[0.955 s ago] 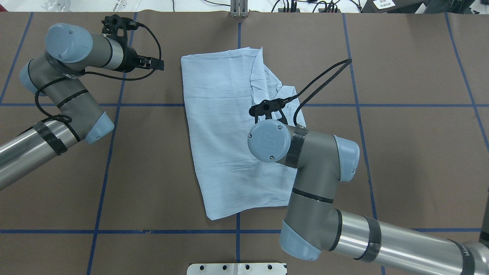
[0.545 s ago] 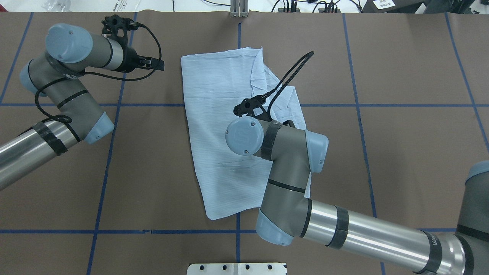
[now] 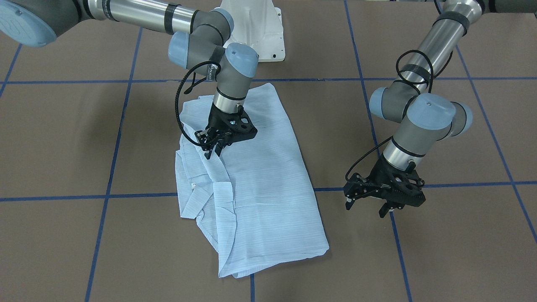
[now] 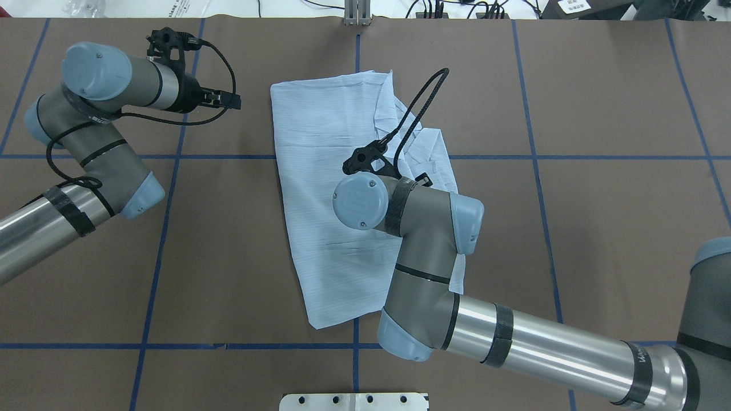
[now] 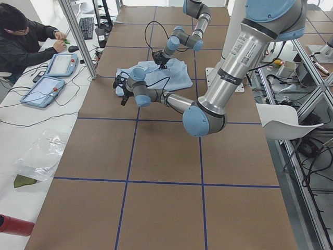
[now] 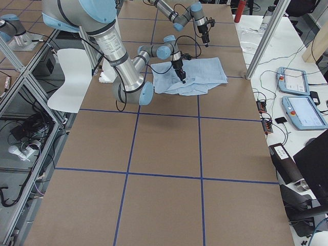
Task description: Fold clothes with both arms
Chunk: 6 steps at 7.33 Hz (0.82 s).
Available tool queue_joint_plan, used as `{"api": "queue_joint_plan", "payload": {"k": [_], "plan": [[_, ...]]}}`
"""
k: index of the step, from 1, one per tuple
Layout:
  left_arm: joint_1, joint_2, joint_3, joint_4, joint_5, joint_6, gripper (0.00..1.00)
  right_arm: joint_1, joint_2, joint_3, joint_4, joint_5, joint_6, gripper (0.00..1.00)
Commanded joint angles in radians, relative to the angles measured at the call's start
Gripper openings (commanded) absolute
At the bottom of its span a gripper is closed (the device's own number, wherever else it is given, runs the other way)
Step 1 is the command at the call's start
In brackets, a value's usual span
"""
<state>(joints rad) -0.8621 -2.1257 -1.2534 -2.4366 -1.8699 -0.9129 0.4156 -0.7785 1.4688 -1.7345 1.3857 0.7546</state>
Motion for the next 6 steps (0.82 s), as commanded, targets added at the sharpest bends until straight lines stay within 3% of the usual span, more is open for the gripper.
{"api": "queue_joint_plan", "payload": {"k": [1, 4, 6], "plan": [[0.000, 0.001, 0.000, -0.001, 0.000, 0.000, 1.00, 0.000, 0.001, 0.001, 0.003, 0.001, 0.008, 0.00], [0.000, 0.001, 0.000, -0.002, 0.000, 0.000, 1.00, 0.046, -0.037, 0.066, 0.003, 0.010, 0.015, 0.00], [0.000, 0.006, -0.001, -0.002, 0.000, -0.001, 1.00, 0.072, -0.152, 0.157, 0.004, 0.009, 0.043, 0.00]]}}
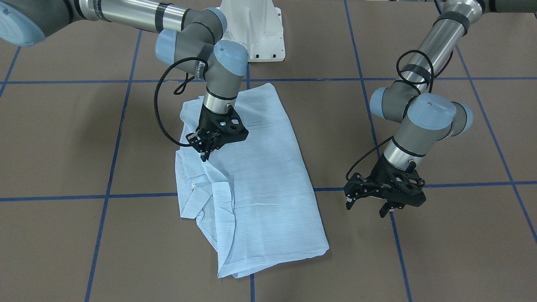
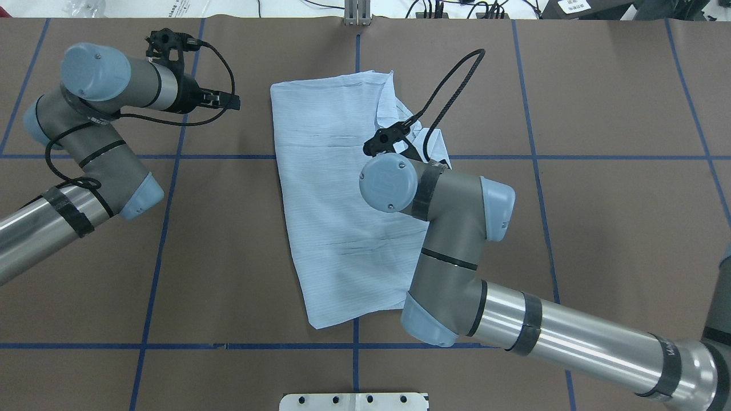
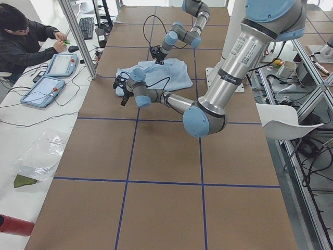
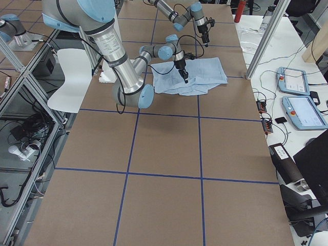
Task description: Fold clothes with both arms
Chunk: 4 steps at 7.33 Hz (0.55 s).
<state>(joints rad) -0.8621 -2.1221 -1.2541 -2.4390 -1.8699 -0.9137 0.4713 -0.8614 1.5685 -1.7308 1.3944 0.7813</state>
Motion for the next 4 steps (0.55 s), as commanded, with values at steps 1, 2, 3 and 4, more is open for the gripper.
{"api": "queue_joint_plan", "payload": {"k": [1, 2, 3, 4], "plan": [[0.000, 0.002, -0.002, 0.000, 0.000, -0.001, 1.00, 0.018, -0.117, 0.094, 0.000, 0.000, 0.048, 0.00], [0.000, 0.004, -0.002, 0.000, 0.000, -0.001, 1.00, 0.017, -0.132, 0.094, 0.002, 0.000, 0.111, 0.28], [0.000, 0.004, -0.002, 0.000, 0.000, -0.001, 1.00, 0.015, -0.130, 0.094, 0.002, 0.000, 0.124, 0.99], [0.000, 0.004, -0.007, 0.000, 0.000, -0.001, 1.00, 0.021, -0.120, 0.096, 0.014, 0.001, 0.153, 1.00]]}}
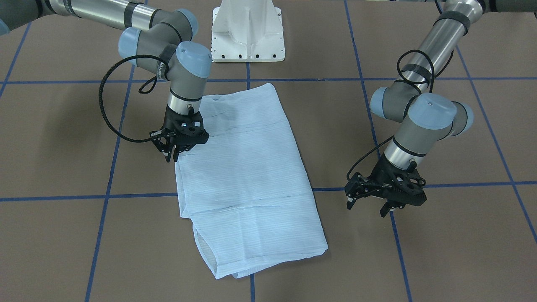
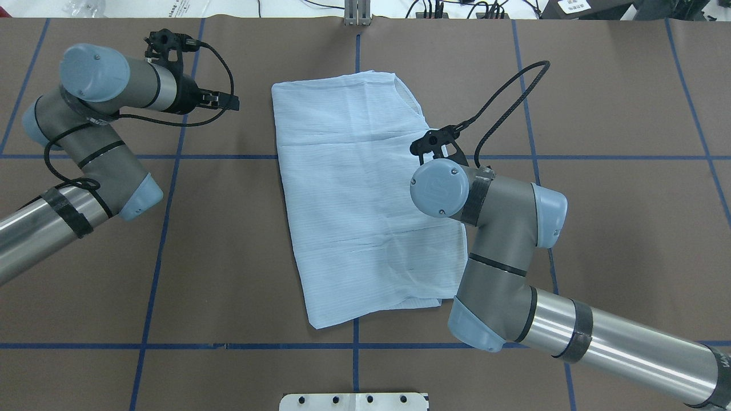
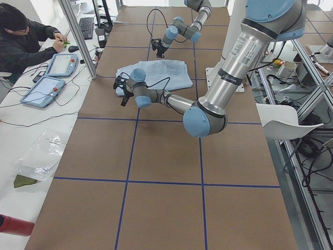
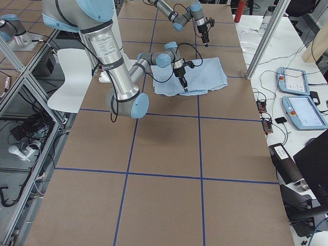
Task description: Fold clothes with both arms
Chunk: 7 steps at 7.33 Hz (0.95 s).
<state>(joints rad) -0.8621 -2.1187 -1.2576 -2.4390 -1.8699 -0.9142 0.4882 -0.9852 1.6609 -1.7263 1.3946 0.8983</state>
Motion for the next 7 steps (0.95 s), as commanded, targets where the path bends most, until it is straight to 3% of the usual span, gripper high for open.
{"api": "queue_joint_plan", "payload": {"k": [1, 2, 4, 6, 7], "plan": [[0.000, 0.016, -0.034, 0.003, -0.005, 0.000, 1.00, 0.013, 0.003, 0.003, 0.081, 0.029, 0.063, 1.00], [0.000, 0.040, -0.104, 0.024, -0.008, -0.003, 1.00, 0.035, 0.003, 0.003, 0.149, 0.087, 0.108, 1.00], [0.056, 0.120, -0.349, 0.178, -0.017, -0.122, 1.00, 0.046, -0.027, 0.025, 0.336, 0.148, 0.273, 1.00], [0.199, 0.196, -0.617, 0.337, -0.003, -0.286, 1.00, 0.044, -0.145, 0.168, 0.373, 0.168, 0.301, 1.00], [0.312, 0.206, -0.684, 0.403, 0.076, -0.387, 1.00, 0.046, -0.176, 0.203, 0.373, 0.170, 0.303, 1.00]]}}
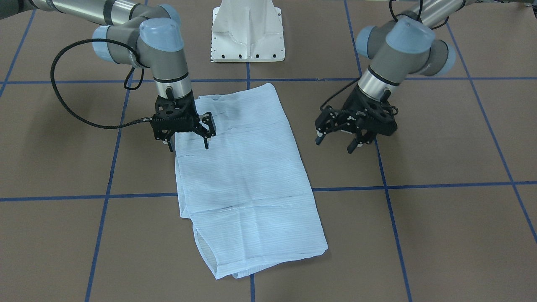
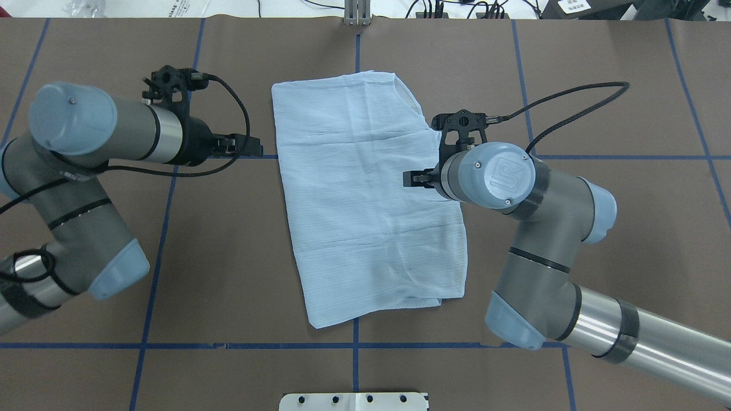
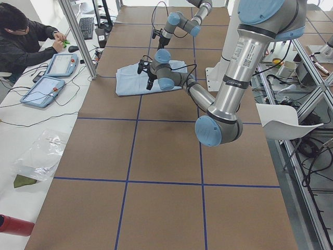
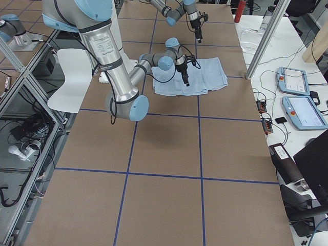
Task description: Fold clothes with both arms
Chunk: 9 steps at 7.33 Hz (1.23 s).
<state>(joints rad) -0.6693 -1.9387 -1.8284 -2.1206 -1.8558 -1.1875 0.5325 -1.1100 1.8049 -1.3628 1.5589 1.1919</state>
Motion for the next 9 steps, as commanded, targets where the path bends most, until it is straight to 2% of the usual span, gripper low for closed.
{"api": "queue_joint_plan", "payload": {"k": [1, 3, 4, 5, 6, 9], "plan": [[0.230, 0.024, -0.145, 0.155, 0.166, -0.215, 1.00, 0.001, -0.051, 0.057, 0.010, 0.004, 0.011, 1.00], [0.368, 0.026, -0.149, 0.174, 0.220, -0.340, 0.98, 0.001, -0.053, 0.057, 0.010, 0.004, 0.011, 1.00], [0.417, 0.029, -0.140, 0.179, 0.248, -0.356, 0.93, 0.001, -0.053, 0.056, 0.010, 0.003, 0.011, 1.00], [0.441, 0.020, -0.123, 0.212, 0.251, -0.383, 0.78, 0.001, -0.053, 0.056, 0.008, 0.003, 0.011, 1.00], [0.453, 0.012, -0.095, 0.218, 0.251, -0.403, 0.75, 0.000, -0.051, 0.056, 0.010, 0.003, 0.011, 1.00], [0.456, -0.041, -0.036, 0.217, 0.251, -0.414, 0.75, 0.000, -0.053, 0.051, 0.010, 0.003, 0.011, 1.00]]}}
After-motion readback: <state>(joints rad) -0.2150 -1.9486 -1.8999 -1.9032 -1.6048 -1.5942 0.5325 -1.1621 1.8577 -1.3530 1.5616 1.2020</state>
